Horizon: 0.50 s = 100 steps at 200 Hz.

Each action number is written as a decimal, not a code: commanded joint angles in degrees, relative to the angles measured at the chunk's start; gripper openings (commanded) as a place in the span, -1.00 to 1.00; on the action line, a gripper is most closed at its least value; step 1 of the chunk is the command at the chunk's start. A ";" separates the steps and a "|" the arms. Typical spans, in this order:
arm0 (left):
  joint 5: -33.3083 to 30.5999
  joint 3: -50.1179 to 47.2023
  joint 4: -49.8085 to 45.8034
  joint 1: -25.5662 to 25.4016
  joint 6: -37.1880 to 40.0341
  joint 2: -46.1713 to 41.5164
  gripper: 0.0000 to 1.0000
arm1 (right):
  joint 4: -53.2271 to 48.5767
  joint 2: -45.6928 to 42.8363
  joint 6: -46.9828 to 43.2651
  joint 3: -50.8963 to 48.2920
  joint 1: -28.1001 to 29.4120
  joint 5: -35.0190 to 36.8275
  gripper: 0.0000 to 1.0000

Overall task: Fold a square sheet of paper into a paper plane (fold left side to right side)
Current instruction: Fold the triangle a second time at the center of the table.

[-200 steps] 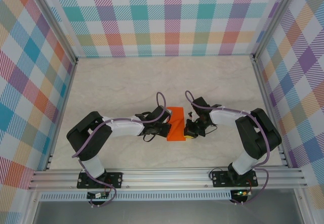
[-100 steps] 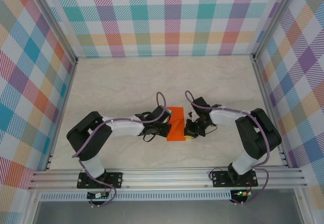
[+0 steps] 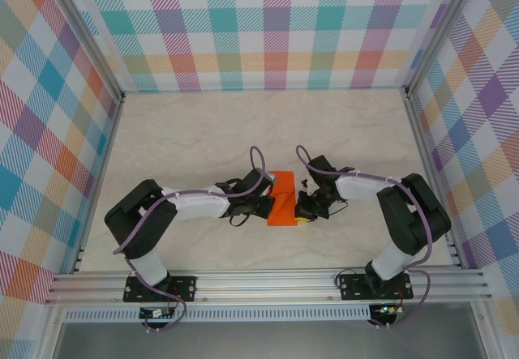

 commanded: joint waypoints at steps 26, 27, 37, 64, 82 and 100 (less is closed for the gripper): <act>-1.07 0.54 -1.41 0.60 0.76 0.56 -1.00 | -2.33 1.72 -0.69 0.16 0.70 2.26 -1.00; -1.04 0.62 -1.39 0.60 0.79 0.61 -1.00 | -2.38 1.68 -0.69 0.15 0.67 2.26 -1.00; -0.93 0.94 -1.60 0.53 0.80 1.02 -1.00 | -2.41 1.69 -0.64 0.19 0.65 2.26 -1.00; -0.80 1.44 -1.82 0.52 0.94 1.83 -1.00 | -2.38 1.73 -0.78 0.17 0.66 2.28 -1.00; -0.64 1.79 -2.04 0.60 0.92 2.48 -1.00 | -2.44 1.82 -0.81 0.28 0.70 2.18 -1.00; -0.40 2.04 -2.18 0.61 1.00 2.83 -1.00 | -2.39 1.83 -0.80 0.30 0.72 2.09 -1.00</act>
